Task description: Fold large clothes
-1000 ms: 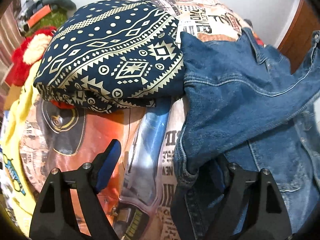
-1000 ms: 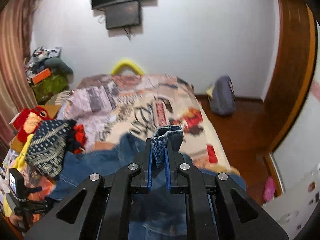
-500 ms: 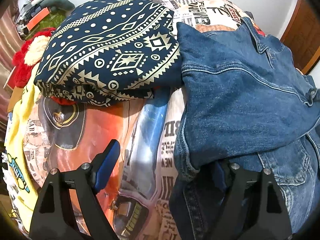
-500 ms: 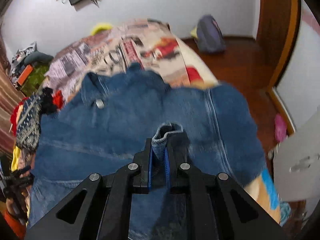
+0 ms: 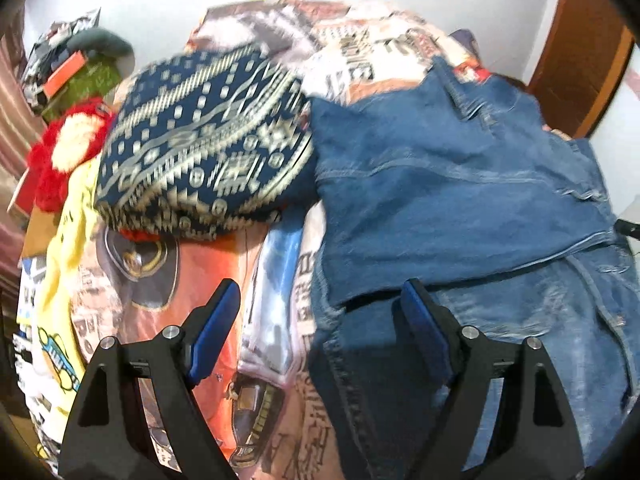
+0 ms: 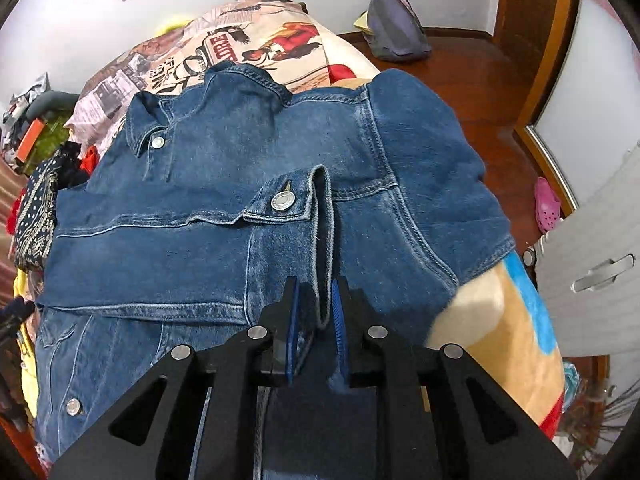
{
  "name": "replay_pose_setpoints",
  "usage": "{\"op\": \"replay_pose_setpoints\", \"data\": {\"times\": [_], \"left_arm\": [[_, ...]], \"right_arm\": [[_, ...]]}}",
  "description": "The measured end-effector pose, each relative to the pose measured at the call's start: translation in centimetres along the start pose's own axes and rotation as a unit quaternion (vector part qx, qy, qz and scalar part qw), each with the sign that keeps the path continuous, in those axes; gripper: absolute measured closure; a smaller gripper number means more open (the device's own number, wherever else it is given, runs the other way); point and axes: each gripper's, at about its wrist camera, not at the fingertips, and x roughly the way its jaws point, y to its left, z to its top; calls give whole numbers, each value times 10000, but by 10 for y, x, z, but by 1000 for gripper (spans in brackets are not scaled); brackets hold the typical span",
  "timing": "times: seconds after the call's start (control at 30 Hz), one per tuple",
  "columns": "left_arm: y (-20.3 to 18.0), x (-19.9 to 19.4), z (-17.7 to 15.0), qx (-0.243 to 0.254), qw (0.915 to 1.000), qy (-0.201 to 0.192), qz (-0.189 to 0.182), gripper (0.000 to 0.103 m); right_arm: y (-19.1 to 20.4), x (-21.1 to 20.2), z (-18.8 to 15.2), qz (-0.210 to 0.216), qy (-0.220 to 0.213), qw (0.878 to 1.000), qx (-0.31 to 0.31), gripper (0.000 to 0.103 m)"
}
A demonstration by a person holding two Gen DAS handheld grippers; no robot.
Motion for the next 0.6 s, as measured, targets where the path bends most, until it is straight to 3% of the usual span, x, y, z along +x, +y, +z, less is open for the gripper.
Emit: {"op": "replay_pose_setpoints", "data": {"times": [0.17, 0.27, 0.33, 0.43, 0.6], "left_arm": [[-20, -26, 22, 211, 9989, -411, -109, 21], [-35, -36, 43, 285, 9974, -628, -229, 20], [-43, -40, 59, 284, 9960, -765, -369, 19], [-53, -42, 77, 168, 9944, -883, -560, 14], [-73, -29, 98, 39, 9930, -844, -820, 13]], "right_arm": [[-7, -27, 7, 6, -393, 9992, 84, 88], [-15, -50, 14, -75, -745, 9970, 216, 68], [-21, -66, 16, -109, -1065, 9936, 347, 46], [-38, -83, 19, -60, -1447, 9876, 601, 34], [-70, -70, 19, 80, -1305, 9839, 1222, 33]]}}
